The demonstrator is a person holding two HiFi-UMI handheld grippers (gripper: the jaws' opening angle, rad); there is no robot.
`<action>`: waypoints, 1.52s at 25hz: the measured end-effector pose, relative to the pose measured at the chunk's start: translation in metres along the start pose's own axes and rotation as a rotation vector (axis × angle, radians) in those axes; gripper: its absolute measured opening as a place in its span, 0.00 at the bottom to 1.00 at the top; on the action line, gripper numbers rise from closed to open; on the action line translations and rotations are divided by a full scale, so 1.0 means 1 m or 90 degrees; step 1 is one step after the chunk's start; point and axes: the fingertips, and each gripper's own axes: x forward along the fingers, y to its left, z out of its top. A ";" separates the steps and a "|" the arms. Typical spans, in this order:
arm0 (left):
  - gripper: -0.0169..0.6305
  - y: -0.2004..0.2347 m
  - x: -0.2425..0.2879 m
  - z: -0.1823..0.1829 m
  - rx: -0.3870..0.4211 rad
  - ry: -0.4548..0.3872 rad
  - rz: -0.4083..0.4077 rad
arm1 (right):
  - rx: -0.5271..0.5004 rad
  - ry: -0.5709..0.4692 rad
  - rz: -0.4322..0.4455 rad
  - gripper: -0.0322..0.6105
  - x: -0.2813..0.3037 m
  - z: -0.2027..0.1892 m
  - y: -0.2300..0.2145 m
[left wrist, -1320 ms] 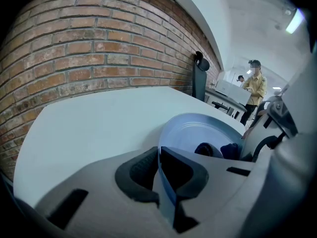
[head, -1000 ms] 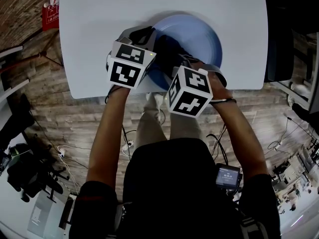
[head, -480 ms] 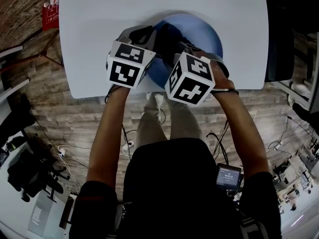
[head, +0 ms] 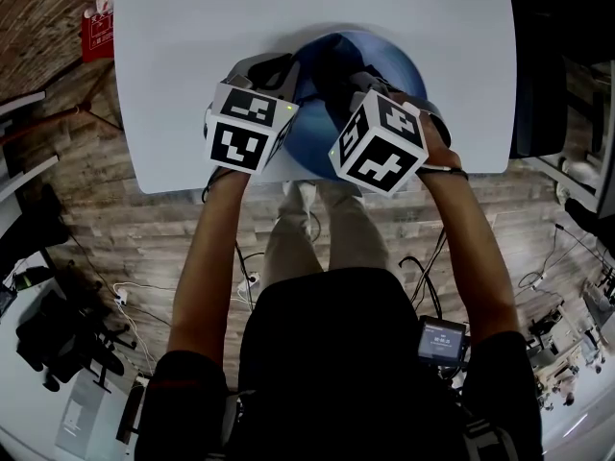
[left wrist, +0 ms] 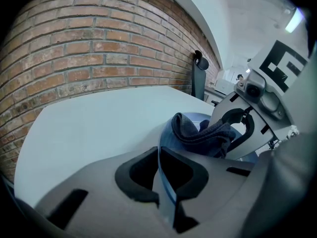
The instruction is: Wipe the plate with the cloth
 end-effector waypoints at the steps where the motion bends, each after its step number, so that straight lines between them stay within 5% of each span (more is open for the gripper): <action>1: 0.08 0.000 0.000 0.000 0.000 0.000 0.000 | 0.003 0.000 -0.004 0.11 -0.001 -0.002 -0.002; 16: 0.08 -0.001 0.000 0.001 -0.008 -0.002 0.004 | 0.028 0.043 -0.035 0.11 -0.021 -0.048 -0.008; 38: 0.08 -0.002 0.003 0.003 0.002 0.004 0.001 | 0.020 0.081 0.016 0.11 -0.023 -0.070 0.050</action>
